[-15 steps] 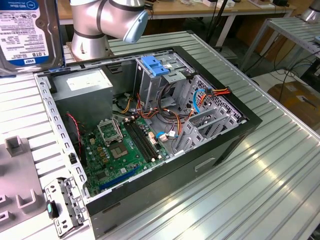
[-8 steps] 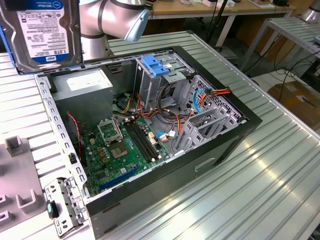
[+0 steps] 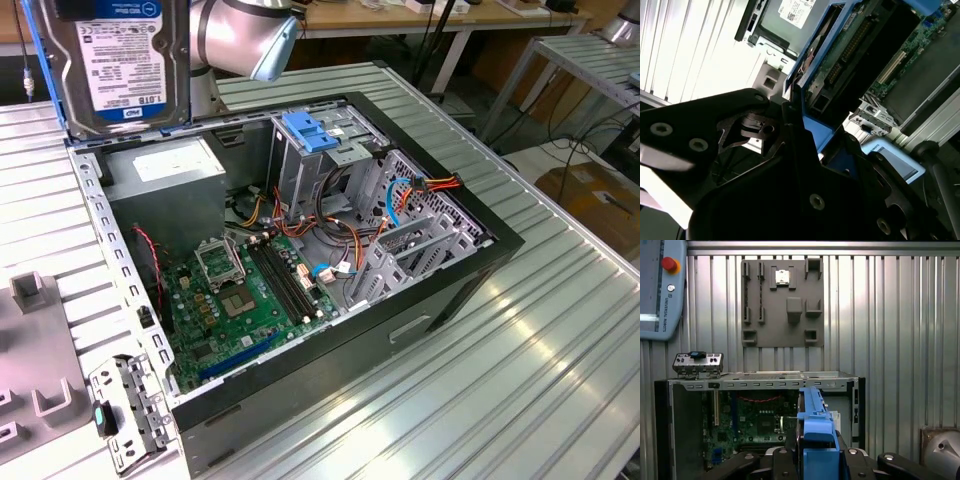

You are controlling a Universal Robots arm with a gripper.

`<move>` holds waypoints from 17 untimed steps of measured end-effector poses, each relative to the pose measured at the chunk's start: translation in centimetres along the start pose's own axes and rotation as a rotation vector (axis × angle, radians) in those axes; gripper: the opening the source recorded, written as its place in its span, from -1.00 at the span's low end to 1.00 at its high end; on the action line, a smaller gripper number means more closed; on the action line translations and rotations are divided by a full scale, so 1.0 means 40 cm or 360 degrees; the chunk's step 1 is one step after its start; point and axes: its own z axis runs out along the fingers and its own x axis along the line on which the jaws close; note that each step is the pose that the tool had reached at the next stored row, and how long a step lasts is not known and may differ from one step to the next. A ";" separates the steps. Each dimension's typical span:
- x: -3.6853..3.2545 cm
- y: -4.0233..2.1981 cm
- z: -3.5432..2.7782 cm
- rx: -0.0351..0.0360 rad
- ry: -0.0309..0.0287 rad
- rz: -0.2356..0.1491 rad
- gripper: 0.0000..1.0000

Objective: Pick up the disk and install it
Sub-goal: 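Pick up the disk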

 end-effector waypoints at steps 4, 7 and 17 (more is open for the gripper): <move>0.000 -0.044 0.001 0.0000 -0.00001 0.0000 -0.27; 0.000 -0.071 0.001 0.0000 -0.00001 0.0000 -0.27; 0.032 -0.115 0.007 0.0000 -0.00002 0.0000 -0.27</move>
